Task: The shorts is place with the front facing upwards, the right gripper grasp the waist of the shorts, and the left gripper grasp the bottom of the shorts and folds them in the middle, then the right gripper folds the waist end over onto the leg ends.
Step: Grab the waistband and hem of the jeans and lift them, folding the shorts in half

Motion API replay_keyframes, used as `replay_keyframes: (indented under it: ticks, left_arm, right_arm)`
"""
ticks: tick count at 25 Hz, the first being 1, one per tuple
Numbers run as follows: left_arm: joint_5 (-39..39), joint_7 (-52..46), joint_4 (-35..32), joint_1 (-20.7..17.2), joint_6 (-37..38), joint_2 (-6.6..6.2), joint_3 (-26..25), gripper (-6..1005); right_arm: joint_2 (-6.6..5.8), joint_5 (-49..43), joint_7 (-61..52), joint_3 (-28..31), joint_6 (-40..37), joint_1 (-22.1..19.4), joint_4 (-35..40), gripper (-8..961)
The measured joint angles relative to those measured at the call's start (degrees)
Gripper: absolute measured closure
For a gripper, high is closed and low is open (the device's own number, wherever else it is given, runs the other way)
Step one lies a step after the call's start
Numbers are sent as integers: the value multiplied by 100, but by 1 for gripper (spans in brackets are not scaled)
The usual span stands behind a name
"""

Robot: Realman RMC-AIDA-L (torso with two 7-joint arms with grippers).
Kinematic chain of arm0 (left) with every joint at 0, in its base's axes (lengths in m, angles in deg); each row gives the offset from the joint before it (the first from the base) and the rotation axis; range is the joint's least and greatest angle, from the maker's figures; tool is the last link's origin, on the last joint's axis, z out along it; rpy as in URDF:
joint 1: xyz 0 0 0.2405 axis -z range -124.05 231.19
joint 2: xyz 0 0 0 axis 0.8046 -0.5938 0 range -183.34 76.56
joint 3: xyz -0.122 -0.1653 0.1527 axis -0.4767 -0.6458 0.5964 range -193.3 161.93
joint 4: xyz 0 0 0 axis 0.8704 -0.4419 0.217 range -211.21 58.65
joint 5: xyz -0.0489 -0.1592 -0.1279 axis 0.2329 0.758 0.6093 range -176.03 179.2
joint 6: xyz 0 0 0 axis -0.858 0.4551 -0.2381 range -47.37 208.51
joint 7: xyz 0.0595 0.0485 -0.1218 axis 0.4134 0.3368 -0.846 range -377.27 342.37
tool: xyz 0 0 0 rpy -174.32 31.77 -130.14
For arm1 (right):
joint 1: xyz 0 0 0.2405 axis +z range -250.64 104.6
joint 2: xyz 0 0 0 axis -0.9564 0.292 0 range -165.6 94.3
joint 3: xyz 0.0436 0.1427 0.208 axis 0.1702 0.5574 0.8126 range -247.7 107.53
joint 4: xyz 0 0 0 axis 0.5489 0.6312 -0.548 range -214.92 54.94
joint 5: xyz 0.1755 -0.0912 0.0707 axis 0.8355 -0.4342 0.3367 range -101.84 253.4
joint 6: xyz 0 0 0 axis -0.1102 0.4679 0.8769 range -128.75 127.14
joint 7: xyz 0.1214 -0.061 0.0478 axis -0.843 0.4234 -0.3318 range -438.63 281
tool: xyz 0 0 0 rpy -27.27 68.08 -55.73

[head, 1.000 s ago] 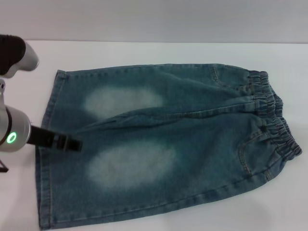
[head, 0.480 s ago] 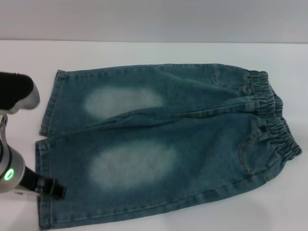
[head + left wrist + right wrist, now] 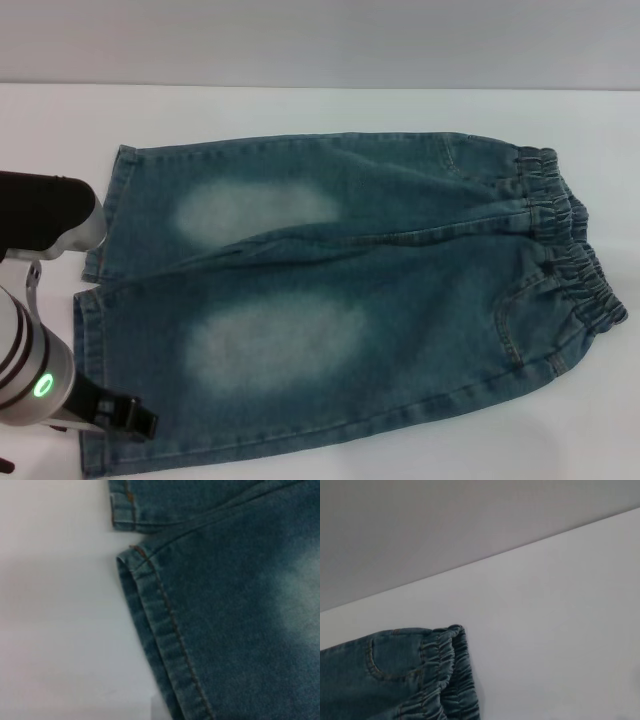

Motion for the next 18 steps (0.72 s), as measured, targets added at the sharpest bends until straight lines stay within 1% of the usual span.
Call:
replay_keyframes:
  ticks: [18]
  left_arm:
    - [157, -66, 123, -56, 32, -9, 63, 207]
  right_arm:
    - [-4, 26, 26, 1, 32, 0, 81, 226]
